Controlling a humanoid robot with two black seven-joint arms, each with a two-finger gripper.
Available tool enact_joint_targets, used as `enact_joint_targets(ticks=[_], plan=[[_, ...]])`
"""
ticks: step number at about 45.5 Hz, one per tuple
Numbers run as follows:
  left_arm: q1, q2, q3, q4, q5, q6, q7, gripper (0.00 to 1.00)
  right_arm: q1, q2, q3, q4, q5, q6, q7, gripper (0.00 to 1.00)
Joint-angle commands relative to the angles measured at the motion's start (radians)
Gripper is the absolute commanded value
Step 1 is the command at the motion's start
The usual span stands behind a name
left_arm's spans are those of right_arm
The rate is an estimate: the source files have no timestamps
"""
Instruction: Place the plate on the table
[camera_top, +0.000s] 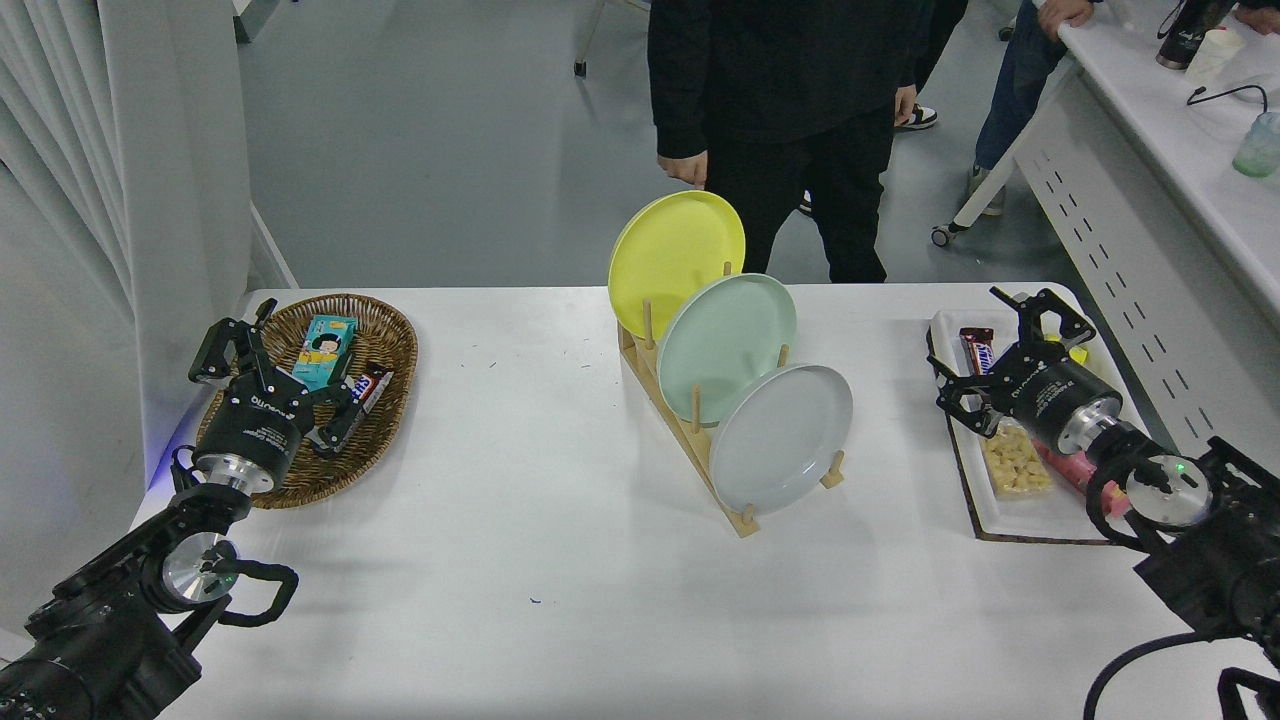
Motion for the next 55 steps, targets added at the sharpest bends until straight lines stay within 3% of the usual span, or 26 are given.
enact_joint_targets(ticks=[1,8,17,24,38,55], plan=[[0.0,0.0,0.0,0.0,0.0,0.0,0.0,0.98,0.042,-0.044,-0.106,-0.007,-0.002,0.001,0.001,0.99],[0.0,0.0,0.0,0.0,0.0,0.0,0.0,0.98,0.045,-0.085,-0.126,0.027,0.01,0.002,0.0,0.99],[0.0,0.0,0.0,0.0,0.0,0.0,0.0,0.98,0.027,-0.223,-0.158,0.271,0.014,-0.031,0.001,0.99],[0.0,0.0,0.0,0.0,0.0,0.0,0.0,0.98,0.037,-0.287,-0.229,0.44,0.014,-0.148,0.003,0.99],[0.0,0.0,0.0,0.0,0.0,0.0,0.0,0.98,0.06,-0.289,-0.285,0.515,0.004,-0.291,0.001,0.99],[0.0,0.0,0.0,-0.001,0.0,0.0,0.0,0.98,0.179,-0.407,-0.532,0.858,0.1,-0.502,0.006,0.98]])
